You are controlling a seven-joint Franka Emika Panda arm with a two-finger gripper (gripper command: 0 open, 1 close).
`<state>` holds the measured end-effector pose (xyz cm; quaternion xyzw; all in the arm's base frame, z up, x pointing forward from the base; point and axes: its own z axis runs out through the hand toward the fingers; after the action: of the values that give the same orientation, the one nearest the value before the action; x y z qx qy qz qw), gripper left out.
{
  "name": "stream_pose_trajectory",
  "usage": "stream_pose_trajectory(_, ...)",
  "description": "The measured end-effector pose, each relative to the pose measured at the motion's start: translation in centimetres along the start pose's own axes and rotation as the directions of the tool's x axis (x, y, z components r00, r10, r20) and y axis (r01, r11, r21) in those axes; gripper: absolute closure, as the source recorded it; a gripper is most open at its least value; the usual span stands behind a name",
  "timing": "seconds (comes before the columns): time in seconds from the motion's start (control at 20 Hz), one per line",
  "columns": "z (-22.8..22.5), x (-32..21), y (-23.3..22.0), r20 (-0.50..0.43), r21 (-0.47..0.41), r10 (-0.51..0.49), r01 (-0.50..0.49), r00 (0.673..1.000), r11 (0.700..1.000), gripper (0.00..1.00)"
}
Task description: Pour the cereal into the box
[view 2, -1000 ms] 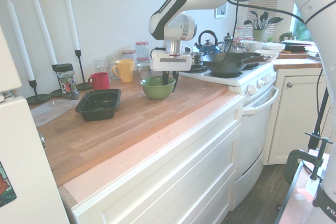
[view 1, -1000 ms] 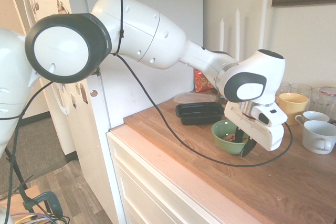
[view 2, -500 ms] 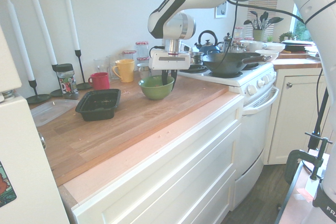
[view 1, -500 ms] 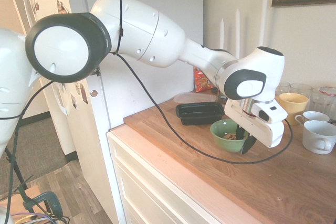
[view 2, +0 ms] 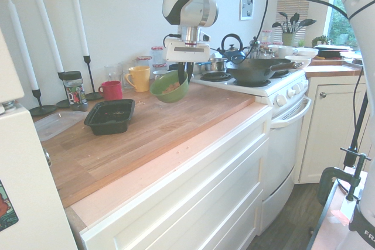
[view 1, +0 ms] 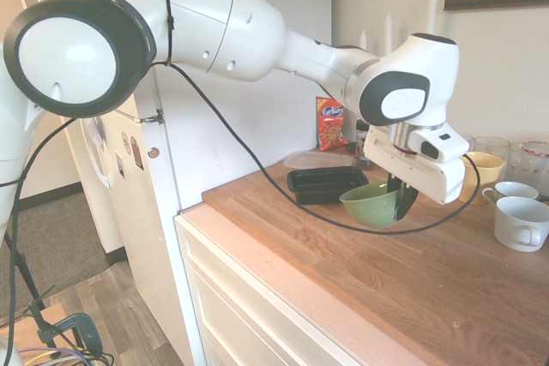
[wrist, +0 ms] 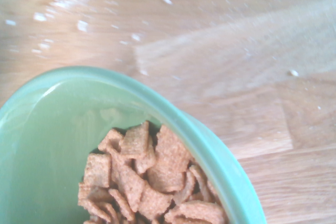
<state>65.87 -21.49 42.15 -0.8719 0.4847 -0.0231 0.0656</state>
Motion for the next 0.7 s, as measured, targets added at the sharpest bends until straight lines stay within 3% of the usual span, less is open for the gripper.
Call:
stream_pose_trajectory(0.45, -6.1, -9.5, -10.2, -0.155, -0.124, -0.09, 0.071, 0.984, 0.99, 1.0)
stream_pose_trajectory(0.7, -6.2, -14.2, -16.9, -0.303, -0.257, -0.16, 0.081, 0.94, 0.963, 1.0)
